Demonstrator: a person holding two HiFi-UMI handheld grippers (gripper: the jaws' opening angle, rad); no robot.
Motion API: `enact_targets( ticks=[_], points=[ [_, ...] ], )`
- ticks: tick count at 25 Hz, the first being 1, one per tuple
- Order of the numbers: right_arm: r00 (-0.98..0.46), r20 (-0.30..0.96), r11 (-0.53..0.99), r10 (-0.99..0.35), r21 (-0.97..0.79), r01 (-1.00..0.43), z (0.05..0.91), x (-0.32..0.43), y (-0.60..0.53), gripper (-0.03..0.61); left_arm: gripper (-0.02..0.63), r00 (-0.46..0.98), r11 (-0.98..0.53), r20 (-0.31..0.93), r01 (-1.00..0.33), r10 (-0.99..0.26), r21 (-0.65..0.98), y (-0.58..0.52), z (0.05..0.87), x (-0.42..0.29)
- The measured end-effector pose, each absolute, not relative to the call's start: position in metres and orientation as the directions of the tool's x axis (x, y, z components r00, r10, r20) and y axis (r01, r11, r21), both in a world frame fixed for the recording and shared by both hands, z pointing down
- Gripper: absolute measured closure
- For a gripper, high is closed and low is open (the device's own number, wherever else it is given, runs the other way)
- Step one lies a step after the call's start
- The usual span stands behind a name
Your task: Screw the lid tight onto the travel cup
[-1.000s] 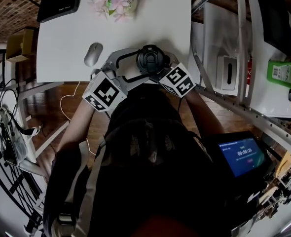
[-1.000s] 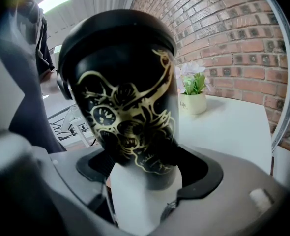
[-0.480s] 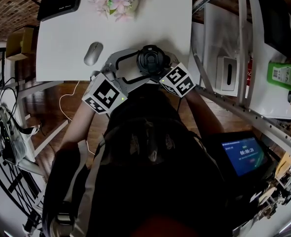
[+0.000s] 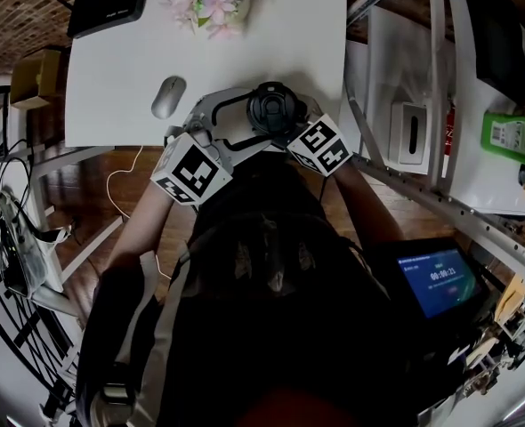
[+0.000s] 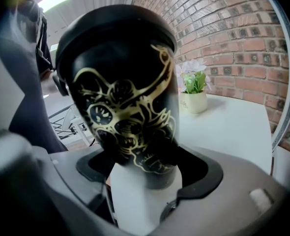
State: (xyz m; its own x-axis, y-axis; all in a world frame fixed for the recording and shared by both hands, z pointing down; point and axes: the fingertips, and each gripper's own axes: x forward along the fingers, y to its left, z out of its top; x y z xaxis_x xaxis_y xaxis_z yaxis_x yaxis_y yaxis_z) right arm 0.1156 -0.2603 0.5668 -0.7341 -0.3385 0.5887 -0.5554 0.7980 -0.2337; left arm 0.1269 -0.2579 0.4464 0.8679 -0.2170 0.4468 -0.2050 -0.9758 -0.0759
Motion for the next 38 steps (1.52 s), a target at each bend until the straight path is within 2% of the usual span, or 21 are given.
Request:
enact_targets(
  ticks=[15,20,26,31,38],
  points=[
    [-0.749,0.572,0.812,-0.335,-0.227,-0.537,0.569,0.113,-0.267,0.187,0.262,0.824,-0.925,0.432,-0.374,-0.366,-0.071,-0.265,0.447,0.127],
    [-0.729,0.586,0.793,-0.352,-0.227,-0.565,0.570,0.128,-0.261,0.186,0.261,0.856,-0.938,0.403,-0.345,-0.322,-0.017,-0.259,0.442,0.133],
    [-0.706,0.625,0.819,-0.332,-0.181,-0.545,0.572,0.123,-0.261,0.187,0.259,0.856,-0.934,0.403,-0.358,-0.324,0.010,-0.252,0.431,0.101],
    [-0.699,0.643,0.826,-0.312,-0.180,-0.534,0.572,0.138,-0.258,0.167,0.259,0.825,-0.909,0.414,-0.417,-0.385,-0.015,-0.254,0.423,0.061],
    [-0.641,0.692,0.741,-0.332,-0.229,-0.631,0.555,0.180,-0.225,0.149,0.262,0.773,-0.836,0.360,-0.548,-0.523,-0.038,-0.262,0.403,0.000]
  ],
)
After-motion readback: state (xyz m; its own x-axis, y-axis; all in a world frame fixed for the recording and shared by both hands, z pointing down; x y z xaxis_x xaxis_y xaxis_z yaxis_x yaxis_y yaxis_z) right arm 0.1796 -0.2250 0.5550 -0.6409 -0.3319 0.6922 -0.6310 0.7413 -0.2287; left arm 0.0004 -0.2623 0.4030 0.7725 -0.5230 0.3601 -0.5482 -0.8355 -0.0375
